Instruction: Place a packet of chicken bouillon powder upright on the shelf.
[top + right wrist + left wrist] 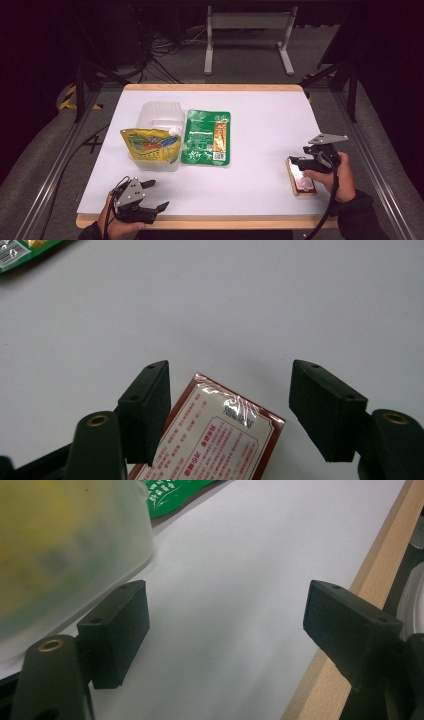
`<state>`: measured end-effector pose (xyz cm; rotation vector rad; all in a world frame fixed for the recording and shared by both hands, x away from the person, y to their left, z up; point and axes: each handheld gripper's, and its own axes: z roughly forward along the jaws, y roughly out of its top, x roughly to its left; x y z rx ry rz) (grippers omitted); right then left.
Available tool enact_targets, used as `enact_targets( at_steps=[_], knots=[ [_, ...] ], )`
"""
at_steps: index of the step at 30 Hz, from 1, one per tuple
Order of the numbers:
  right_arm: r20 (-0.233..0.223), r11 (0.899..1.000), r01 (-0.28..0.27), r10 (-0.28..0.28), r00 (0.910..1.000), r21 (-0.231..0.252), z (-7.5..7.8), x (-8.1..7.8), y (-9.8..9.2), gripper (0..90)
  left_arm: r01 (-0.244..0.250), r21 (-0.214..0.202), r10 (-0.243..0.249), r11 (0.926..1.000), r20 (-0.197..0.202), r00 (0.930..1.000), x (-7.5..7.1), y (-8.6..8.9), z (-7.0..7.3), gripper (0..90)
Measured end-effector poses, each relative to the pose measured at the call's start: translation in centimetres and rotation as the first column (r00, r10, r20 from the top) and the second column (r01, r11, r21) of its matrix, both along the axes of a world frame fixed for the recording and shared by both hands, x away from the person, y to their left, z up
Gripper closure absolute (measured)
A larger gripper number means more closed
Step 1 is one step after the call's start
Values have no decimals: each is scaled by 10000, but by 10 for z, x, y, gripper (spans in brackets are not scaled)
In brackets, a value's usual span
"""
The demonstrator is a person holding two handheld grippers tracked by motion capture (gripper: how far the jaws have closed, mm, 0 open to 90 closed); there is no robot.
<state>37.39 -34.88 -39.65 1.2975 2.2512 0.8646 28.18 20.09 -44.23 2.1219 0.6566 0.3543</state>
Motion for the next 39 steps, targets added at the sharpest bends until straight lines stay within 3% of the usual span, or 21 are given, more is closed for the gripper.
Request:
enact_targets(
  at_steps=[6, 10, 11, 18, 22, 33, 39],
  knots=[
    [-1069, 9972, 726, -702, 9918, 185, -11, 7, -5, 250, 37, -19, -37, 10000, 29, 10000, 0, 1, 0, 188],
    [-1388, 9938, 948, -859, 9866, 588, -15, 11, -9, 229, 74, -25, -74, 10000, 31, 10000, -1, 1, 0, 188],
    [-1609, 9922, 838, -683, 9846, 919, -17, 13, -11, 223, 93, -47, -93, 9999, 48, 9999, -1, 1, 0, 187],
    [-2207, 9846, 700, -335, 9748, 1600, -22, 15, -18, 193, 151, 35, -151, 9999, 29, 9999, 0, 1, 0, 187],
    [-2434, 9891, 498, -147, 9698, 1386, -26, 17, -13, 163, 184, 60, -184, 9998, -3, 9998, 0, 0, 0, 187],
    [-2176, 9964, 482, -319, 9755, 700, -26, 18, -1, 200, 300, -19, -301, 9995, -56, 9995, 0, -2, 0, 188],
    [-1935, 9971, 385, -251, 9808, 656, -22, 16, 2, 238, 398, -153, -401, 9991, -149, 9991, 0, -1, 0, 188]
  ],
)
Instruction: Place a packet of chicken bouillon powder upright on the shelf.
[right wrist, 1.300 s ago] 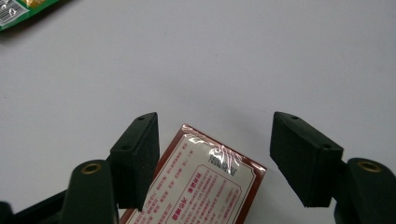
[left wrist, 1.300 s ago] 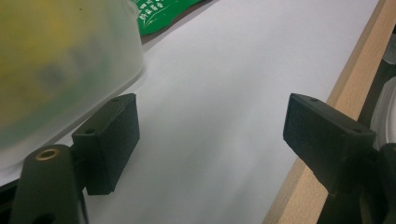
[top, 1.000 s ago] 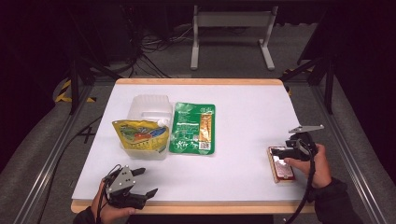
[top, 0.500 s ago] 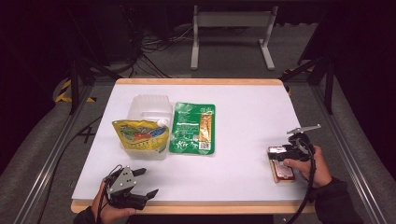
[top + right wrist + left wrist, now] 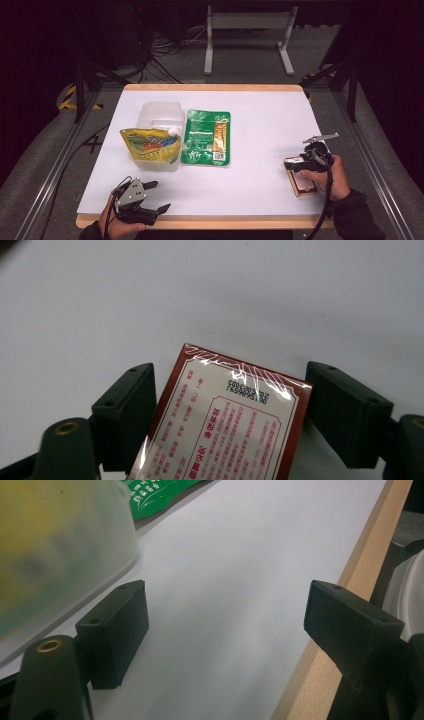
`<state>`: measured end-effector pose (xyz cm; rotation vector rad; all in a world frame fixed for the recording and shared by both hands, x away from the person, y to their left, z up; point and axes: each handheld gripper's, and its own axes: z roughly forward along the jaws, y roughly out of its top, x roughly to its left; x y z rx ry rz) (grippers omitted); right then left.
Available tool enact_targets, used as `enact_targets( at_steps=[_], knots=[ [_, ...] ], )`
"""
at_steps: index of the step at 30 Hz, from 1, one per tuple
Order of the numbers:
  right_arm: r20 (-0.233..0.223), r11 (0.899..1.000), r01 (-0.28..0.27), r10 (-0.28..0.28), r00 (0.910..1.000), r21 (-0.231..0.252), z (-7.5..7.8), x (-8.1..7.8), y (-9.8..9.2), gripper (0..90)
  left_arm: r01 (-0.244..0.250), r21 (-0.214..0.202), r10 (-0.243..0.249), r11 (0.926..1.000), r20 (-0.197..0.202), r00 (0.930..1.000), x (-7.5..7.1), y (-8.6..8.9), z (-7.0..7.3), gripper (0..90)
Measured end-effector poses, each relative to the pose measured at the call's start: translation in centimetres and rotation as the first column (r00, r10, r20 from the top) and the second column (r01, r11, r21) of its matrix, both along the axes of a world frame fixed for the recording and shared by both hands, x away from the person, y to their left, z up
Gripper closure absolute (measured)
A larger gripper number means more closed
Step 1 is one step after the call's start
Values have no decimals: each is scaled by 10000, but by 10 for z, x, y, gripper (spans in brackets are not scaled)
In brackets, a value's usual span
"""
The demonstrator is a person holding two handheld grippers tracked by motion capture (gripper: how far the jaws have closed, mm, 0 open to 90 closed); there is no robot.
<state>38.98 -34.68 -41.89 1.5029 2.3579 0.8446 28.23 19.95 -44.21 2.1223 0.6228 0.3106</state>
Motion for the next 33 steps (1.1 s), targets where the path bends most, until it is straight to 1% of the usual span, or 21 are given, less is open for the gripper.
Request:
enact_targets(
  at_steps=[3, 5, 7, 8, 10, 12, 14, 16, 17, 19, 20, 22, 25, 26, 28, 29, 30, 31, 32, 33],
  knots=[
    [165, 9998, -19, 15, 9999, 212, 3, -2, 1, 273, -17, -49, 17, 10000, -23, 10000, 0, 0, 0, 188],
    [190, 9995, -166, 161, 9997, 263, 5, -3, 3, 310, -8, -44, 8, 10000, -34, 10000, 0, 0, 0, 188],
    [270, 9994, -219, 212, 9994, 281, 6, -3, 4, 323, -11, -62, 11, 10000, -29, 10000, 0, 0, 0, 187],
    [380, 9996, -222, 216, 9990, 166, 7, -4, 5, 325, -13, -53, 13, 10000, -23, 10000, 0, 0, 0, 187],
    [459, 9988, -446, 437, 9980, 185, 9, -5, 7, 326, -12, -33, 12, 10000, -18, 10000, 0, 0, 0, 187],
    [515, 9987, -484, 475, 9975, 169, 10, -6, 8, 326, 9, -17, -9, 10000, -7, 10000, 0, 0, 0, 186],
    [713, 9981, -566, 548, 9959, 234, 12, -7, 9, 326, -2, -54, 2, 10000, -9, 10000, 0, 0, 0, 186],
    [935, 9977, -593, 561, 9940, 320, 14, -8, 9, 326, 3, -4, -3, 10000, 3, 10000, 0, 0, 0, 185],
    [1234, 9964, -712, 650, 9902, 459, 16, -9, 9, 327, -1, -16, 1, 10000, 3, 10000, 0, 0, 0, 185],
    [1548, 9951, -734, 625, 9860, 661, 20, -11, 9, 327, 3, -9, -3, 10000, 12, 10000, 0, 0, 0, 185],
    [1844, 9933, -888, 739, 9801, 739, 22, -12, 9, 327, -6, -26, 6, 10000, 14, 10000, 0, 0, 0, 185],
    [2093, 9923, -938, 751, 9750, 811, 24, -14, 10, 327, -13, -9, 13, 10000, 24, 10000, 0, 0, 0, 183],
    [2724, 9857, -1306, 974, 9572, 1067, 29, -17, 12, 326, -43, -49, 43, 10000, 35, 10000, 0, 0, 0, 181],
    [3009, 9826, -1507, 1119, 9471, 1088, 30, -18, 13, 326, -48, -45, 48, 10000, 41, 10000, 0, 0, 0, 180],
    [3311, 9787, -1714, 1257, 9352, 1126, 31, -20, 15, 326, -71, -36, 71, 10000, 51, 10000, 0, 0, 1, 177],
    [3414, 9775, -1791, 1314, 9307, 1119, 31, -21, 16, 326, -84, -35, 84, 10000, 62, 9999, 0, 0, 1, 175],
    [3637, 9745, -1916, 1377, 9213, 1163, 32, -22, 16, 326, -99, -39, 99, 9999, 98, 9999, 0, 0, 1, 176],
    [3797, 9721, -2005, 1410, 9143, 1218, 32, -23, 16, 326, -98, -50, 99, 9999, 120, 9999, 0, 0, 1, 175],
    [3889, 9698, -2060, 1410, 9104, 1308, 33, -24, 16, 326, -112, -90, 113, 9999, 130, 9999, 0, 1, 2, 175],
    [4000, 9675, -2168, 1489, 9043, 1300, 33, -25, 16, 326, -132, -97, 133, 9999, 131, 9998, 0, 1, 2, 174]
  ],
)
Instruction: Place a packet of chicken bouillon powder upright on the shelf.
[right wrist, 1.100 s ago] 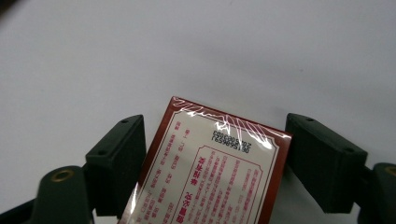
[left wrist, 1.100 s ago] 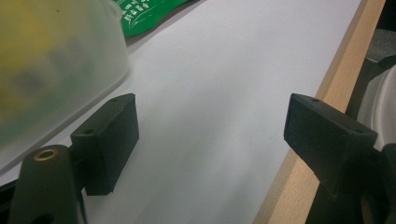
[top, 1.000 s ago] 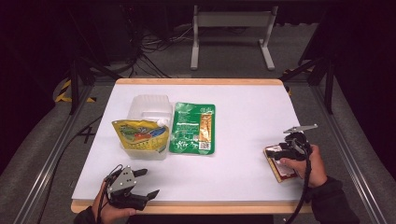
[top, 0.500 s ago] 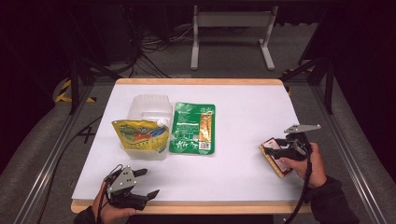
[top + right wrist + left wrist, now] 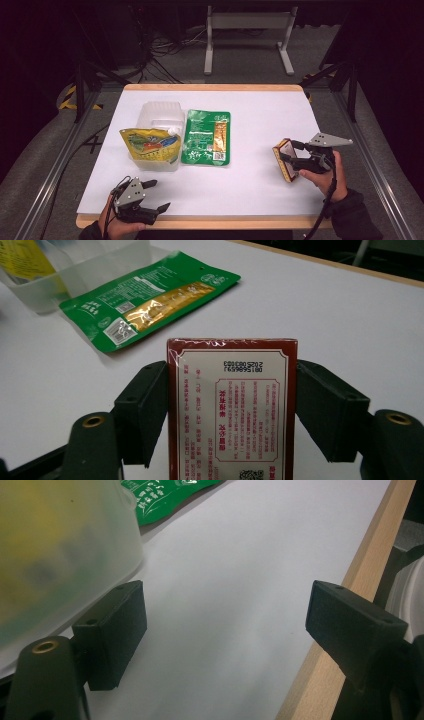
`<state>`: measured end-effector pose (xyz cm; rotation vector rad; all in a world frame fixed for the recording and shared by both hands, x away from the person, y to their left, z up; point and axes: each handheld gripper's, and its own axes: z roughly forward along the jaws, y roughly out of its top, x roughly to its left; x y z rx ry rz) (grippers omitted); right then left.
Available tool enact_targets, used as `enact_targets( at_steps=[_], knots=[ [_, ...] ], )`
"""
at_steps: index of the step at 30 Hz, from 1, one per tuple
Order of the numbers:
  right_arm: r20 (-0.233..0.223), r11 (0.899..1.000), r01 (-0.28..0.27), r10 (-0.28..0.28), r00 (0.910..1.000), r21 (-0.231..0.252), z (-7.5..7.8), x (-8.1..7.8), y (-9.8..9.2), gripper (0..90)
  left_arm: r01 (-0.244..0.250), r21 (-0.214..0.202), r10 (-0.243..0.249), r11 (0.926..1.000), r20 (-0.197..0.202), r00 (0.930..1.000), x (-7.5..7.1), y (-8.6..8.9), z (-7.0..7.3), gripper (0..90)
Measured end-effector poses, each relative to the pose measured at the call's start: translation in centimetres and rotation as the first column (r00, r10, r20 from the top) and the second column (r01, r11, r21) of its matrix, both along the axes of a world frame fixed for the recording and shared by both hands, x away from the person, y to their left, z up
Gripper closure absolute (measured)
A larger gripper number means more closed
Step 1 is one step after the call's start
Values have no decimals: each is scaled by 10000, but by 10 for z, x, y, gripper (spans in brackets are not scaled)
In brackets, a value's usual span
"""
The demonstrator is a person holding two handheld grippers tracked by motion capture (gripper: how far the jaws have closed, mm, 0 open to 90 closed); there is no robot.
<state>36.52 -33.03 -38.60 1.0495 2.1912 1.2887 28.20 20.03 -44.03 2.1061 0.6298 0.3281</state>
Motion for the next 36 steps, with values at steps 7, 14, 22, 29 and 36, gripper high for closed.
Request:
enact_targets(
  at_steps=[7, 14, 22, 29, 36],
  knots=[
    [360, 9996, -260, 257, 9990, 68, -5, -7, -3, 325, 38, 28, -38, 10000, -6, 10000, 0, 0, -1, 170],
    [356, 9984, -530, 536, 9979, -180, -5, -21, -16, 345, 37, -1, -37, 10000, 15, 10000, 0, -1, 0, 167],
    [-87, 9977, -630, 628, 9980, -255, -14, -24, -18, 367, 44, -16, -44, 10000, 15, 10000, 1, -2, 0, 166],
    [-680, 9951, 164, -231, 9974, -976, -25, -23, -13, 250, 63, -37, -63, 10000, 14, 10000, 0, -1, 0, 165],
    [-1334, 9918, 608, -757, 9882, -1122, -47, -34, -13, 167, 117, -70, -116, 9999, 60, 9999, -1, -1, 0, 163]
  ],
)
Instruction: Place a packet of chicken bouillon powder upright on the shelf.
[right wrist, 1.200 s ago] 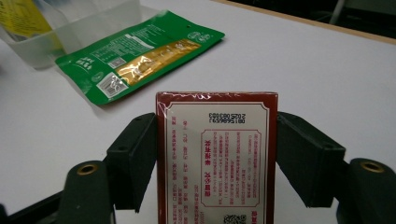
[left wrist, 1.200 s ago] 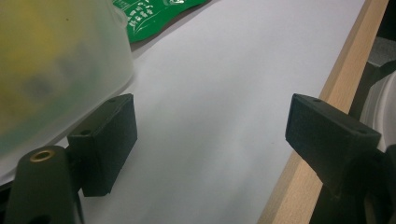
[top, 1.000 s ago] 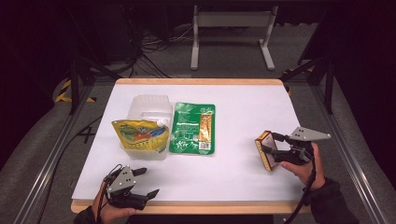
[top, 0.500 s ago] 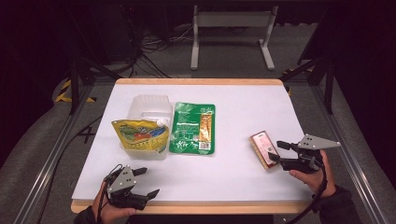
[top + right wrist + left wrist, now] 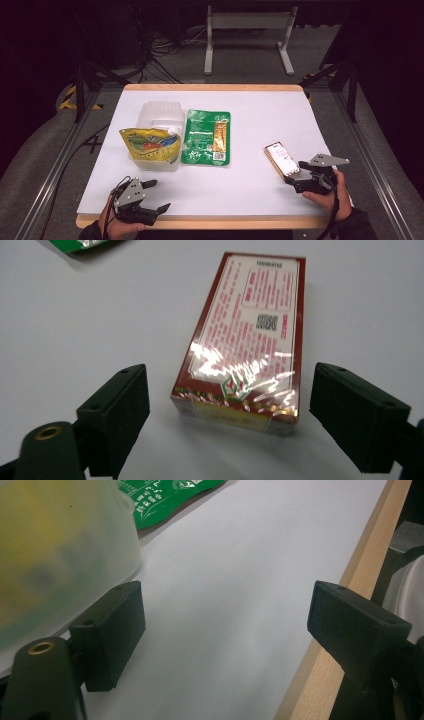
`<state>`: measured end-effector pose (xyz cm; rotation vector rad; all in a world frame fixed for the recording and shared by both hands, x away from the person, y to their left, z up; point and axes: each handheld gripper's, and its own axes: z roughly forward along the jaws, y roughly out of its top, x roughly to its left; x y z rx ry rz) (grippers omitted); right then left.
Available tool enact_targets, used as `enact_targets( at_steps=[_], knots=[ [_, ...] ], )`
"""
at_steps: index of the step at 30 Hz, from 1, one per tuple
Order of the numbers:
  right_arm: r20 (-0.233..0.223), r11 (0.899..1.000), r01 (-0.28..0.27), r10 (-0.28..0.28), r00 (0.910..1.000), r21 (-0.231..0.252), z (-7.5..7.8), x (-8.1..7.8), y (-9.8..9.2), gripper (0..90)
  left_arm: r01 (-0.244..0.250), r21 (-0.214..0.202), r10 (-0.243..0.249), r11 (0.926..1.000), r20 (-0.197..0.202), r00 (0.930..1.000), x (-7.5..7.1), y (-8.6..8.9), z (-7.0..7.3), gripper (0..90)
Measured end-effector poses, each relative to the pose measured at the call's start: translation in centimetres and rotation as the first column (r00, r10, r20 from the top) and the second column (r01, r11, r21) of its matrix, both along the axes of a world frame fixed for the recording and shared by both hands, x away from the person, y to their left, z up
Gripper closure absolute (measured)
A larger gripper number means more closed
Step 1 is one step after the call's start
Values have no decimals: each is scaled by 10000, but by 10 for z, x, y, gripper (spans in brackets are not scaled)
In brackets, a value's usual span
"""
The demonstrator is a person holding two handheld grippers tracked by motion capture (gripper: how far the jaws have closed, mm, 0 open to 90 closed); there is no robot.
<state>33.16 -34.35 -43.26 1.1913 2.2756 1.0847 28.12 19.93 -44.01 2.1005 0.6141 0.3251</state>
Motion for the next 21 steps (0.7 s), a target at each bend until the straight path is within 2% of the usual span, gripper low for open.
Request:
enact_targets(
  at_steps=[5, 9, 12, 18, 19, 20, 21],
  knots=[
    [-401, 9990, 414, -421, 9983, -194, -10, -1, 1, 161, 37, 79, -36, 10000, -49, 10000, 0, -2, 0, 162],
    [-341, 9965, 750, -763, 9965, -380, -12, 0, 5, 178, 52, 85, -52, 10000, -71, 10000, 1, -1, -1, 162],
    [-87, 9959, 744, -749, 9972, -515, -12, -1, 8, 294, 88, 102, -87, 9999, -93, 9999, 1, -2, -1, 163],
    [242, 9946, 812, -798, 9965, -650, -8, -2, 8, 322, 80, 113, -80, 9999, -83, 9999, 1, -2, -1, 163],
    [532, 9949, 784, -751, 9958, -635, -4, -3, 6, 327, 96, 96, -96, 9999, -87, 9999, 1, -2, -1, 163],
    [532, 9949, 784, -751, 9958, -635, -4, -3, 6, 327, 96, 96, -96, 9999, -87, 9999, 1, -2, -1, 163],
    [724, 9956, 760, -719, 9948, -554, -2, -4, 5, 328, 102, 99, -102, 9999, -90, 9999, 1, -2, -1, 163]
  ],
)
